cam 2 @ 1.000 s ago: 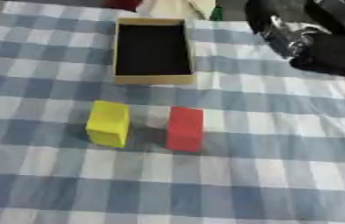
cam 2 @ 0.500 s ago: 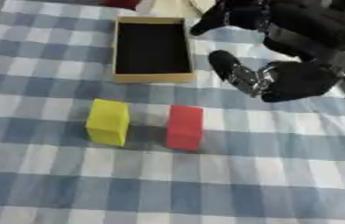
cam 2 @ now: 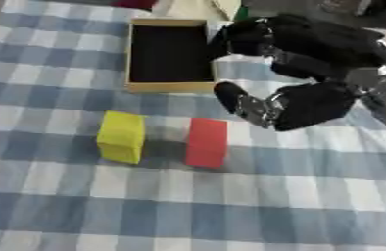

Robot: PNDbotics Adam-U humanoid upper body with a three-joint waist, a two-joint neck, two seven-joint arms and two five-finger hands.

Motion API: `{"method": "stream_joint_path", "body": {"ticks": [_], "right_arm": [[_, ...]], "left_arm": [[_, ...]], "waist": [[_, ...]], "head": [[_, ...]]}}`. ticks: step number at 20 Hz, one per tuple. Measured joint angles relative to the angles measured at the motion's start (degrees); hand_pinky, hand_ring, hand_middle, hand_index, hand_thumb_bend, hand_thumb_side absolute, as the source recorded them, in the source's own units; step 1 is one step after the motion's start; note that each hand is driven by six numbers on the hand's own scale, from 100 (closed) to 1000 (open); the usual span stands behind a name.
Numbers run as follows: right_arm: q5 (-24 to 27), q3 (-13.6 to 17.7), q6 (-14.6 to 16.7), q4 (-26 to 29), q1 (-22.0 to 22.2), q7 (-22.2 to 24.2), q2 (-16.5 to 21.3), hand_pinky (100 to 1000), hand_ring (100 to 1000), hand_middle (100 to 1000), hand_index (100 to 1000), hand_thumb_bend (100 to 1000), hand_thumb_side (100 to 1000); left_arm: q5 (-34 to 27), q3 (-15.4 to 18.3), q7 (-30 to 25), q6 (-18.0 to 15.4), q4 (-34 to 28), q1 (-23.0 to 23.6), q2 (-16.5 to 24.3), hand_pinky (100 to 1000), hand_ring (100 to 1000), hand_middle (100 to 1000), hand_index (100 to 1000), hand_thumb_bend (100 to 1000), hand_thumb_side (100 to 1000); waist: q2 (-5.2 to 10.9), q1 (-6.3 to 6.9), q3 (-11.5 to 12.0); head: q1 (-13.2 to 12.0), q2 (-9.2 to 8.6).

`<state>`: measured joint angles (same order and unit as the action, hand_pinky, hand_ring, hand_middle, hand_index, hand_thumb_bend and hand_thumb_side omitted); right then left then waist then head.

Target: Pick up objects on the table and place them in the box.

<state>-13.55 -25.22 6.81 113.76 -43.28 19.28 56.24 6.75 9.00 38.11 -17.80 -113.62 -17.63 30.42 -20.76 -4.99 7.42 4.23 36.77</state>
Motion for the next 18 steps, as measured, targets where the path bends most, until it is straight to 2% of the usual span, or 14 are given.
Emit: {"method": "stream_joint_path", "body": {"ticks": [5, 8, 14, 18], "right_arm": [[1.1, -1.4, -5.5, 0.0, -0.8, 2.3, -1.3, 852, 895, 769, 888, 378, 803], [2.3, -1.9, -8.5, 0.0, -1.3, 3.7, -2.1, 853, 897, 759, 890, 475, 707], [4.2, -2.6, -12.9, 0.0, -1.7, 7.0, -3.1, 859, 891, 729, 881, 502, 549], [4.6, -2.8, -15.4, 0.0, -1.7, 8.3, -3.6, 872, 893, 729, 878, 484, 462]], "left_arm": [[-0.1, 0.0, -0.1, 0.0, 0.0, 0.0, 0.0, 655, 688, 657, 895, 164, 918], [-0.1, 0.0, -0.1, 0.1, 0.0, 0.0, 0.0, 655, 687, 657, 895, 163, 918], [-0.2, 0.0, -0.2, 0.2, 0.0, 0.0, 0.0, 655, 687, 657, 895, 162, 918], [-0.2, 0.0, -0.2, 0.2, 0.0, 0.0, 0.0, 655, 686, 657, 895, 160, 917]], "waist": [[0.11, -0.01, 0.0], [0.13, -0.01, 0.0], [0.14, -0.05, 0.1], [0.14, -0.05, 0.1]], "head": [[0.0, 0.01], [0.0, 0.01], [0.0, 0.01], [0.0, 0.02]]}}
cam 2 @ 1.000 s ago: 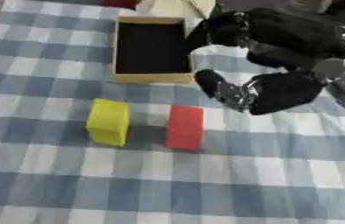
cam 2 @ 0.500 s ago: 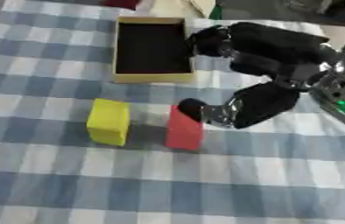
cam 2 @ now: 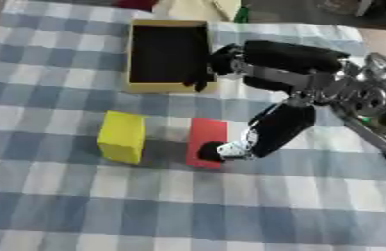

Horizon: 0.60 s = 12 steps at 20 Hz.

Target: Pick up objects on the table and place them in the box.

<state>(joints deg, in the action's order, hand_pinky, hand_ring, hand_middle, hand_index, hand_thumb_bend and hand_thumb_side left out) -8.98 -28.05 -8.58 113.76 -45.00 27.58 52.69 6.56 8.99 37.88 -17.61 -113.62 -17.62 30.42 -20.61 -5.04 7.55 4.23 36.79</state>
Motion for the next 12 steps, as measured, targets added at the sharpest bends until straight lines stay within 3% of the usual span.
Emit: {"method": "stream_joint_path", "body": {"ticks": [12], "right_arm": [[-3.6, -1.3, -3.9, 0.0, -0.4, 2.8, -1.2, 883, 916, 736, 881, 459, 401]], "left_arm": [[0.0, 0.0, -0.2, 0.2, 0.0, 0.0, 0.0, 655, 684, 655, 895, 141, 907]], "waist": [[0.0, 0.0, 0.3]], "head": [[0.0, 0.43]]}}
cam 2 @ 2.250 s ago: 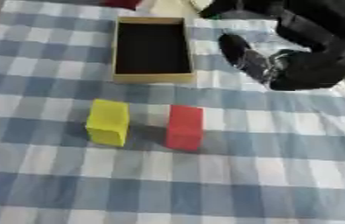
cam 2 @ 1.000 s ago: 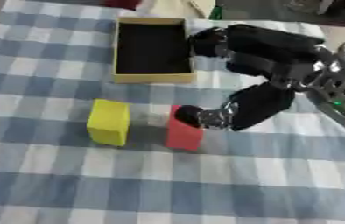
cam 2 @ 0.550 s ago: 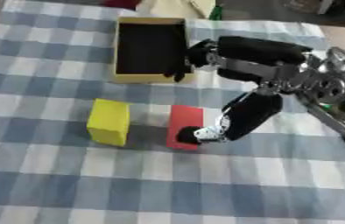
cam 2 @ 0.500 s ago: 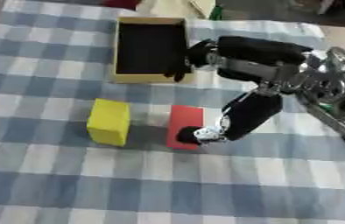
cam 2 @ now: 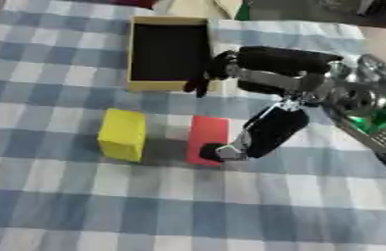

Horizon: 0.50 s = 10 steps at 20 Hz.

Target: Pick up objects on the table and place them in the box.

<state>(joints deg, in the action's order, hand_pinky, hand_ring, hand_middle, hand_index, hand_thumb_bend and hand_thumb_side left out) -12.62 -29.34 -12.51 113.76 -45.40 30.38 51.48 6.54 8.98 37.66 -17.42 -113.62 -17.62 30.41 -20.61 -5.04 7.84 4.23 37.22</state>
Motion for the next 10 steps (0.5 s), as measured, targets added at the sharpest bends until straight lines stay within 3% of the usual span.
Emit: {"method": "stream_joint_path", "body": {"ticks": [10], "right_arm": [[-5.0, -0.9, -3.6, 0.0, 0.3, 0.3, -0.9, 891, 929, 766, 882, 490, 424]], "left_arm": [[0.0, -0.2, -0.2, -0.1, 0.0, 0.0, 0.0, 654, 682, 654, 893, 138, 906]], "waist": [[-0.03, 0.03, 0.7]], "head": [[0.0, 0.0]]}}
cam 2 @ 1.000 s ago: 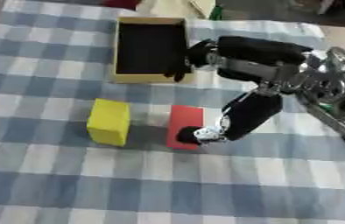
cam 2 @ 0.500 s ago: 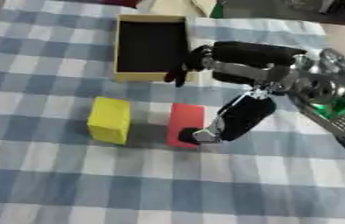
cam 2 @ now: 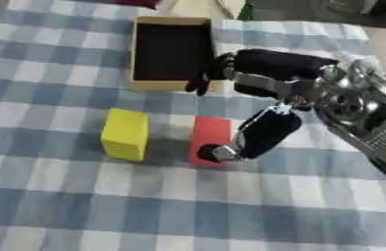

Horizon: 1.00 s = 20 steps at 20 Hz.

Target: Pick up objects on the table and place them in the box.

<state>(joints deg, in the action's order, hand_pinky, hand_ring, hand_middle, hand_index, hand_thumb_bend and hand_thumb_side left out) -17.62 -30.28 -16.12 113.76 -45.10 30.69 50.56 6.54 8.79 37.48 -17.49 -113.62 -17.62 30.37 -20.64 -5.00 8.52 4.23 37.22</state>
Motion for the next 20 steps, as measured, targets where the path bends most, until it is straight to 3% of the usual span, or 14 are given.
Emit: {"method": "stream_joint_path", "body": {"ticks": [12, 20], "right_arm": [[-3.5, -0.9, -3.1, -0.2, 0.6, 1.2, -1.4, 893, 932, 772, 883, 501, 448], [-6.4, -1.7, -3.4, -4.7, 1.3, 0.2, -2.9, 893, 934, 776, 883, 493, 454]], "left_arm": [[0.0, -0.1, -0.3, 0.1, 0.0, 0.0, 0.0, 654, 680, 654, 894, 137, 908], [0.0, -0.1, -0.3, 0.1, 0.0, 0.1, -0.1, 654, 679, 654, 894, 134, 909]], "waist": [[-0.28, 0.03, 0.2], [-0.55, 0.18, 0.3]], "head": [[1.0, 0.0], [2.1, -0.01]]}}
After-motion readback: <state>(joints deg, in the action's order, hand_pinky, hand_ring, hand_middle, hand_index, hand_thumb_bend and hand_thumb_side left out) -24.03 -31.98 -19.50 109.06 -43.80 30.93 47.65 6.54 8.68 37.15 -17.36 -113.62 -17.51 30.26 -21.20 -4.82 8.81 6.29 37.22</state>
